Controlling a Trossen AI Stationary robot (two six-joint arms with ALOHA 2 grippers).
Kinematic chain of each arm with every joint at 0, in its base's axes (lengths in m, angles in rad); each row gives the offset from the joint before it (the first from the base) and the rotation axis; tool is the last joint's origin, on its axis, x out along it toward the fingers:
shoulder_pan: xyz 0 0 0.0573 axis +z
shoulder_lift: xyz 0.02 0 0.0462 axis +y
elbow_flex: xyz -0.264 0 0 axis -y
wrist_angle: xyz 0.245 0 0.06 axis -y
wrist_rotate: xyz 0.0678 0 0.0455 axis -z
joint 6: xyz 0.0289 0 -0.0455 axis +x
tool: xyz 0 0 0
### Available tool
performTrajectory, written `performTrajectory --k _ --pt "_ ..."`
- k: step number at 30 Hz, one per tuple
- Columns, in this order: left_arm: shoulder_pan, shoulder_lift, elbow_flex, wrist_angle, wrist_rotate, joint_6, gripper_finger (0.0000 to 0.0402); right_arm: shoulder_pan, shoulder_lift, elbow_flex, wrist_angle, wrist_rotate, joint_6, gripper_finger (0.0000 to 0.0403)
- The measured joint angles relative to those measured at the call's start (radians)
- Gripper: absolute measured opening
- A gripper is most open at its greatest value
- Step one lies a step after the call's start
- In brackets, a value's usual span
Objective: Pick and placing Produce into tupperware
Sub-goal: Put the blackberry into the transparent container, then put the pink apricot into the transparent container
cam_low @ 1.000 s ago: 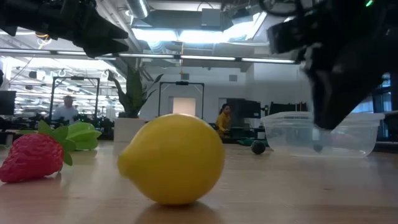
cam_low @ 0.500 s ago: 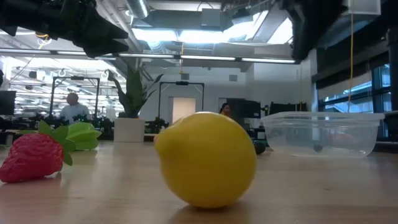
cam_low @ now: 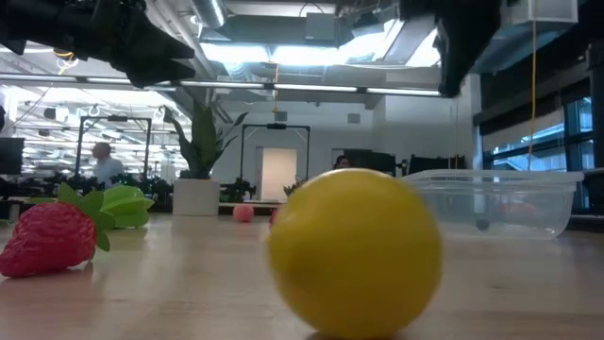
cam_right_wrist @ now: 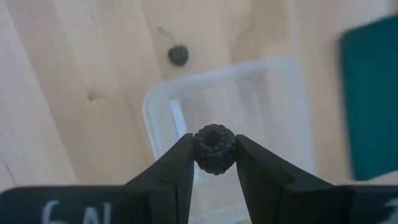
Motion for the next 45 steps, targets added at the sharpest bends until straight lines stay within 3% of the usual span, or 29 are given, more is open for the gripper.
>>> performTrajectory --k 7,14,31,42,45 --pt "0.000 0.000 0.000 0.000 0.000 0.000 0.0305 -0.076 -0.060 -0.295 0.249 -0.137 -0.006 0.0113" --pt "0.000 0.000 0.000 0.000 0.000 0.000 0.0305 -0.116 -0.069 -0.418 0.354 -0.148 0.005 0.0114" --pt "0.000 0.000 0.000 0.000 0.000 -0.001 0.0305 -0.120 -0.069 -0.434 0.360 -0.146 0.002 0.0117" --pt "0.000 0.000 0.000 0.000 0.000 -0.001 0.0305 -0.120 -0.069 -0.434 0.357 -0.140 0.011 0.0191" --pt "0.000 0.000 0.000 0.001 0.000 -0.001 0.0305 -0.119 -0.073 -0.397 0.329 -0.097 0.028 0.0200"
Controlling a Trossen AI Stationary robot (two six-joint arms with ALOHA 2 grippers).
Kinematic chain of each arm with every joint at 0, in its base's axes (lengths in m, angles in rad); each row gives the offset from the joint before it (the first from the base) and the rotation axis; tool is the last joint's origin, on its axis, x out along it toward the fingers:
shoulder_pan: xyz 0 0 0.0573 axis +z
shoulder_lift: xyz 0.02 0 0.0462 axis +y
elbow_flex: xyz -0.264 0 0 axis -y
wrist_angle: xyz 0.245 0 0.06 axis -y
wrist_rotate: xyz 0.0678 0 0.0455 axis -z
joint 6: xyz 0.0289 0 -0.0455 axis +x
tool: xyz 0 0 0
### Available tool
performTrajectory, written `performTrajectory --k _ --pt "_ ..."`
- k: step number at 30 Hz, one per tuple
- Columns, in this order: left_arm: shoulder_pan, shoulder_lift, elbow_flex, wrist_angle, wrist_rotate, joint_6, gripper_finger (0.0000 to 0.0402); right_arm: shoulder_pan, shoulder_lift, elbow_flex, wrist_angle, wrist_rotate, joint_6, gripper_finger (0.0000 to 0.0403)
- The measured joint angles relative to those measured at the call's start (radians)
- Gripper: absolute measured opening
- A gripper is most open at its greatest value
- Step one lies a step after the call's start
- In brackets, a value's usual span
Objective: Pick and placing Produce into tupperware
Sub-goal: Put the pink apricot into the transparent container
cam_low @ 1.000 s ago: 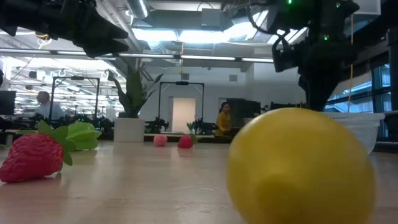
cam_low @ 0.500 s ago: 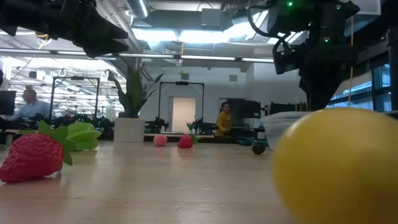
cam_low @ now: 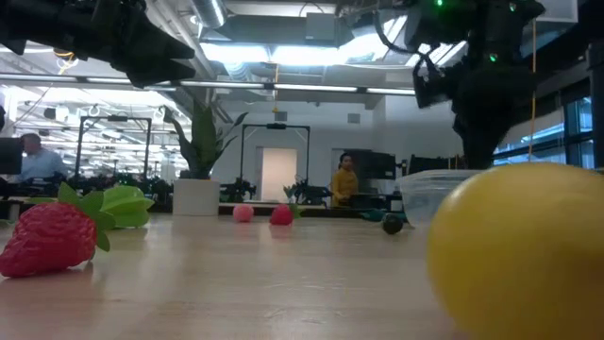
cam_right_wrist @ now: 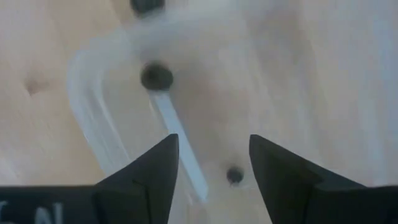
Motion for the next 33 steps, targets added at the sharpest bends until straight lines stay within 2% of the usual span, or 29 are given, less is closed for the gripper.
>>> performTrajectory --k 3,10,14,18,21,26,33 --pt "0.000 0.000 0.000 0.014 0.004 0.000 0.0305 0.000 -0.023 0.094 -0.014 0.067 -0.019 0.0203" --pt "0.000 0.000 0.001 0.112 0.093 -0.041 0.0305 0.001 -0.129 0.309 0.036 0.215 -0.024 0.0203" --pt "0.001 0.028 0.001 0.098 0.096 -0.160 0.0305 0.001 -0.214 0.320 0.031 0.305 -0.023 0.0203" --pt "0.002 0.097 0.010 0.080 0.120 -0.184 0.0305 0.000 -0.304 0.268 0.030 0.346 -0.022 0.0203" --pt "0.029 0.175 0.077 0.002 0.119 -0.184 0.0305 0.000 -0.354 0.226 0.041 0.374 0.005 0.0204" --pt "0.116 0.350 0.271 -0.193 0.145 -0.101 0.0305 0.000 -0.391 0.155 0.139 0.374 0.004 0.0204" --pt "0.239 0.569 0.504 -0.379 0.314 -0.009 0.0305 0.000 -0.392 0.107 0.195 0.373 -0.035 0.0204"
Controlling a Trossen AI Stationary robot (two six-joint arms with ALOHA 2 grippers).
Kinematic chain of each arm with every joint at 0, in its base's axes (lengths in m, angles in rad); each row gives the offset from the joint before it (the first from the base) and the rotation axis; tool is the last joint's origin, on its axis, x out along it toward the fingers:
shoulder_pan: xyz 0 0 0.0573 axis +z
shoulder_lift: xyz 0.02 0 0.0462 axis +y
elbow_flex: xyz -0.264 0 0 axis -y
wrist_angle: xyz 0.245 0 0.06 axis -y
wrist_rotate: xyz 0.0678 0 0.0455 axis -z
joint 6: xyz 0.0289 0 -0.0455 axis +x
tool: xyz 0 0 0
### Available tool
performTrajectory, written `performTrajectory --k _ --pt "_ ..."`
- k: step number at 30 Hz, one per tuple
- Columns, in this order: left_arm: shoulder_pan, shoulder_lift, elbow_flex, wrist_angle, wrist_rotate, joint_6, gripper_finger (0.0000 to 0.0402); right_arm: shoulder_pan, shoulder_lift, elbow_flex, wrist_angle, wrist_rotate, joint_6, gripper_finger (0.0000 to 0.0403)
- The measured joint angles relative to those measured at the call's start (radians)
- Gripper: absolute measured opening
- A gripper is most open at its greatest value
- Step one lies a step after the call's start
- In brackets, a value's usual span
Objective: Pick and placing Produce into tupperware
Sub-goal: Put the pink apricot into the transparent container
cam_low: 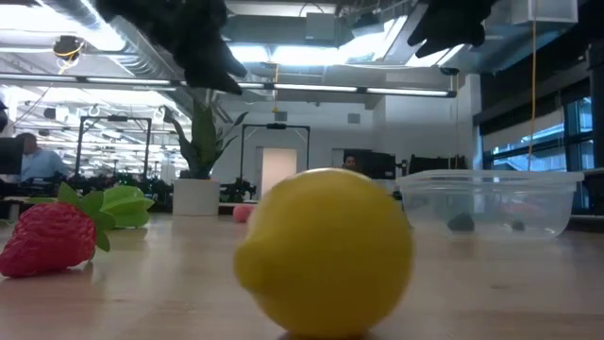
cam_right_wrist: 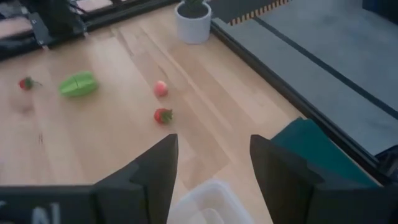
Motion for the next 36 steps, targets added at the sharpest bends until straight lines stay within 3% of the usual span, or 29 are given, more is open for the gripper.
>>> performTrajectory --k 6,16,25,36 --pt "0.075 0.179 0.086 -0.150 0.039 0.035 0.0297 0.000 0.000 -0.004 -0.001 0.000 -0.046 0.0204" --pt "0.138 0.402 0.087 -0.111 0.064 0.036 0.0275 0.000 0.000 -0.004 0.000 0.000 -0.141 0.0204" --pt "0.141 0.534 0.089 -0.045 0.063 0.036 0.0273 0.000 0.000 -0.004 0.000 0.000 -0.176 0.0204" --pt "0.141 0.594 0.088 -0.034 0.028 0.044 0.0258 0.000 0.000 -0.004 -0.002 0.000 -0.199 0.0204"
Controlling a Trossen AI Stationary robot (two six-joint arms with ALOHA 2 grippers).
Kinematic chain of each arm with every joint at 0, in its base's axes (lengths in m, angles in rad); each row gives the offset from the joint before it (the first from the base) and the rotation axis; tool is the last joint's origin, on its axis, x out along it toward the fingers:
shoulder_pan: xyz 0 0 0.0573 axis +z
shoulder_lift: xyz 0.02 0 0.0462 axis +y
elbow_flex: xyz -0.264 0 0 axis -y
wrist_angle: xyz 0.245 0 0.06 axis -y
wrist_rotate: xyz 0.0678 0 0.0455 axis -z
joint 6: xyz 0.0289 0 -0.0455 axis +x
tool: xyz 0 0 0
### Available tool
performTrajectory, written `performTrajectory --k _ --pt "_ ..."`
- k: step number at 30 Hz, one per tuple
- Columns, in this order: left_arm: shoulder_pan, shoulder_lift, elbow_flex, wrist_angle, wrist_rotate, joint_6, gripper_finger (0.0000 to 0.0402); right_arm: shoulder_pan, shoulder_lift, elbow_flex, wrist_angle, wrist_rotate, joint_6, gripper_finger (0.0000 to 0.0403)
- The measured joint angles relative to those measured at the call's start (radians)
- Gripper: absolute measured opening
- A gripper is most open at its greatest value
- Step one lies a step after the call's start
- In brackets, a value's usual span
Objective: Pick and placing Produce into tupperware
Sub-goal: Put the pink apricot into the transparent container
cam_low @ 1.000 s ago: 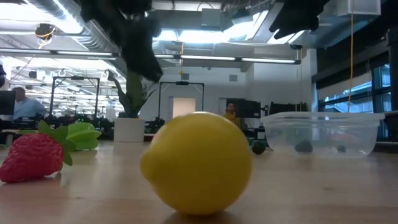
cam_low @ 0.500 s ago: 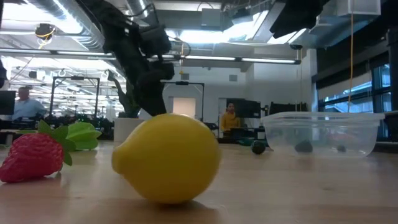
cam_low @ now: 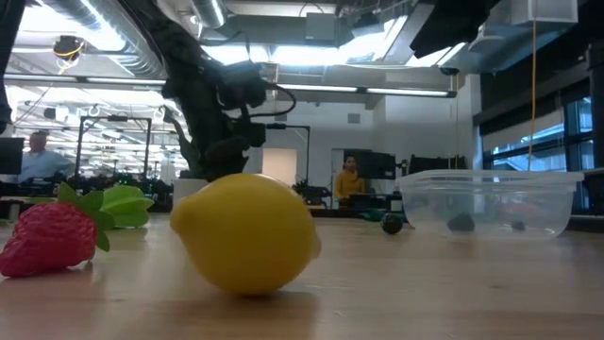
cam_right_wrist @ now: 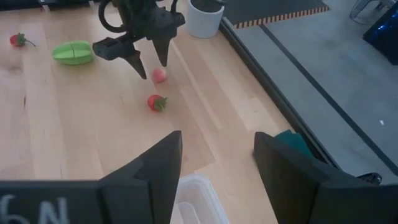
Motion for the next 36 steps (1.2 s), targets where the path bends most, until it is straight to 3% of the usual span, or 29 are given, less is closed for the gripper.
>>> performTrajectory --k 24,36 --pt "0.001 0.083 0.000 0.088 -0.026 -0.008 0.0232 0.000 0.000 0.001 -0.027 0.000 -0.003 0.0204" --pt "0.000 0.080 0.000 0.091 -0.027 -0.010 0.0181 0.000 0.000 0.001 -0.029 0.000 -0.002 0.0204"
